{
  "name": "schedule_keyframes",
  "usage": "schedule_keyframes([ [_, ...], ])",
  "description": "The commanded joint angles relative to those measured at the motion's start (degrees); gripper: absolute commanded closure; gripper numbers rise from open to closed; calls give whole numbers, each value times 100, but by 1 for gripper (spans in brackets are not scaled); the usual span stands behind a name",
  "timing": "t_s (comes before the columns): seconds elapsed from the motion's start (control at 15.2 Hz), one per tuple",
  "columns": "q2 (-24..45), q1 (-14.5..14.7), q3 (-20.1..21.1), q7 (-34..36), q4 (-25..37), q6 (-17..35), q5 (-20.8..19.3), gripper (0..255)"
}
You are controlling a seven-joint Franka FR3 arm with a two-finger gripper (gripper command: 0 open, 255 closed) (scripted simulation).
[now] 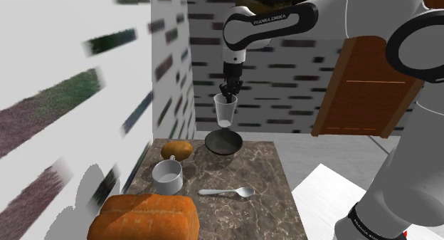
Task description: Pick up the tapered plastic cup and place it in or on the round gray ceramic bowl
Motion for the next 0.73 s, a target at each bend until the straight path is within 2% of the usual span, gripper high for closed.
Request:
schedule_keyframes([
  [0.0,30,1,1,-11,-107,141,3,255],
  [0.66,173,8,6,-79,-695,869,24,255],
])
